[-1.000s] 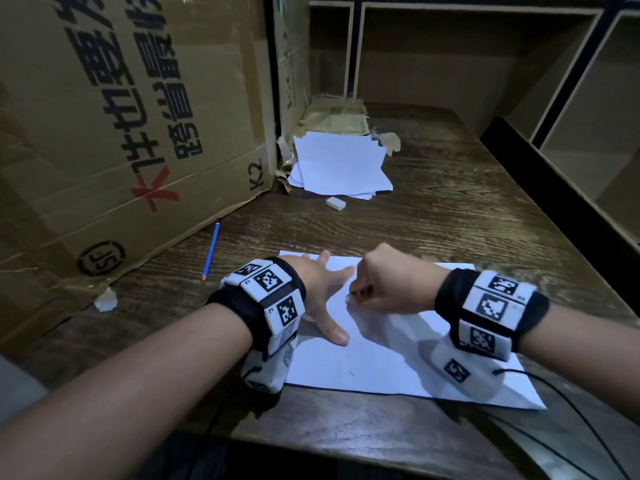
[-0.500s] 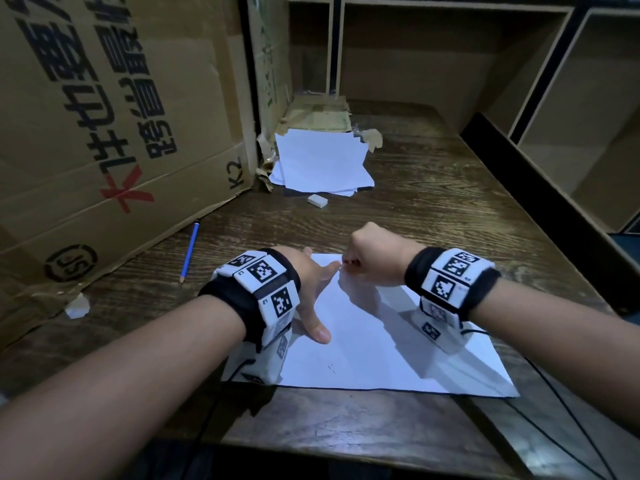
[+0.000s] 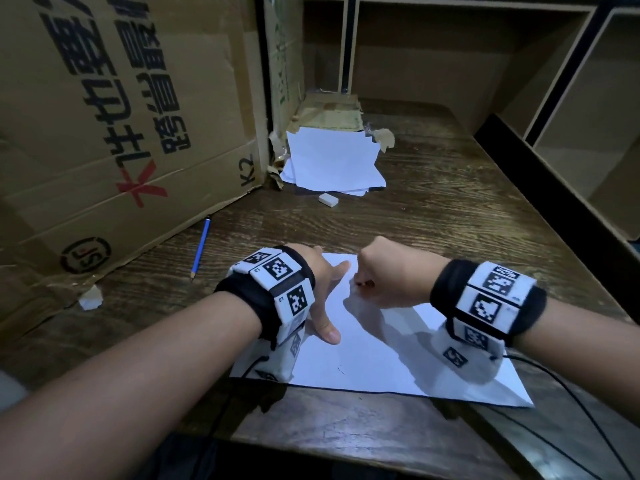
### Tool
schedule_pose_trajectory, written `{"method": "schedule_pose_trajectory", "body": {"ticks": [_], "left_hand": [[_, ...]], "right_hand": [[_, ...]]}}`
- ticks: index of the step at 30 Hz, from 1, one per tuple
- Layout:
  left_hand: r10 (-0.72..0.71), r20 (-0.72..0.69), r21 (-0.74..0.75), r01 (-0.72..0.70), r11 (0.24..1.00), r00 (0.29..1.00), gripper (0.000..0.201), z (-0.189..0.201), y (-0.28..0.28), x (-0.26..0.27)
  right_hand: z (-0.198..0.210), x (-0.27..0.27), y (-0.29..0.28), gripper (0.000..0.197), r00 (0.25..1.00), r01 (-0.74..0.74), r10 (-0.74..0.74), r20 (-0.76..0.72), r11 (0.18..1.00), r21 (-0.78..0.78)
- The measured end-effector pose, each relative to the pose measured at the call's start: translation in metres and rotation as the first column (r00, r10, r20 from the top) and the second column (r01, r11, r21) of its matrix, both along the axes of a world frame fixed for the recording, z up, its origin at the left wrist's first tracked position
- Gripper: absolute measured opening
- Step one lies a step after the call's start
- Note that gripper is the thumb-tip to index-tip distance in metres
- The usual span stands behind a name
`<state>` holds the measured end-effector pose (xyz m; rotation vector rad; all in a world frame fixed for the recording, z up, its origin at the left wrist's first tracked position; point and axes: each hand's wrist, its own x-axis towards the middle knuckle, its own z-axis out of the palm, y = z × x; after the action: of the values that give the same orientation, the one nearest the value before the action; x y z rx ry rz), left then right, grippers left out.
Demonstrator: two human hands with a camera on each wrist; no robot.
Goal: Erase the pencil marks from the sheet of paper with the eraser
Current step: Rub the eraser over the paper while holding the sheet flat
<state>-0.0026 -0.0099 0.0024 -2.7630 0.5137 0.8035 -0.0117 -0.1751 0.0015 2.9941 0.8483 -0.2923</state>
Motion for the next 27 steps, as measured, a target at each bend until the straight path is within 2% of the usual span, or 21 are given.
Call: {"method": "schedule_pose_trajectory", "body": {"ticks": [3, 5, 7, 10, 13, 17, 20, 22, 27], "left_hand": [[-0.002, -0.01, -0.03, 0.002, 1.0, 1.0, 0.142, -0.002, 0.001, 0.002], [0.003, -0.018, -0.051, -0.004, 0.999, 1.0, 0.14, -0.002, 0.002, 0.001], [0.0, -0.012, -0.033, -0.001, 0.999, 1.0, 0.143, -0.002, 0.002, 0.001], [0.011, -0.018, -0.013, -0.011, 1.0, 1.0, 0.146, -0.002, -0.001, 0.004], [0.023, -0.032, -0.006, -0.023, 1.0, 0.999, 0.146, 0.001, -0.003, 0.004], [0.027, -0.022, -0.018, -0.027, 0.999, 0.999, 0.144, -0.001, -0.002, 0.003], [0.01, 0.012, -0.009, -0.01, 1.0, 1.0, 0.147, -0.002, -0.002, 0.001], [-0.002, 0.026, -0.004, 0.002, 1.0, 1.0, 0.146, -0.003, -0.002, 0.001], [0.006, -0.015, -0.054, -0.007, 0.999, 1.0, 0.147, -0.001, 0.0, 0.002]], "right_hand": [[0.004, 0.009, 0.001, 0.033, 0.999, 0.03, -0.03, 0.022, 1.0, 0.01], [0.003, 0.015, 0.001, 0.034, 0.998, 0.051, -0.053, 0.043, 0.997, 0.05], [0.001, 0.009, 0.001, 0.036, 0.998, 0.035, -0.036, 0.06, 0.999, 0.024], [0.001, -0.007, -0.002, 0.041, 1.0, -0.003, 0.003, -0.001, 1.0, 0.004], [0.004, 0.002, -0.004, 0.03, 1.0, 0.002, -0.002, 0.008, 1.0, 0.017], [-0.003, 0.009, -0.002, 0.03, 0.997, 0.043, -0.046, 0.063, 0.998, 0.05], [-0.002, -0.007, -0.003, 0.037, 1.0, 0.028, -0.028, -0.007, 0.999, 0.023], [0.003, -0.006, -0.005, 0.028, 0.998, -0.008, 0.009, -0.058, 1.0, 0.021], [0.001, 0.015, -0.001, 0.032, 0.999, 0.036, -0.04, 0.027, 0.993, 0.113]]}}
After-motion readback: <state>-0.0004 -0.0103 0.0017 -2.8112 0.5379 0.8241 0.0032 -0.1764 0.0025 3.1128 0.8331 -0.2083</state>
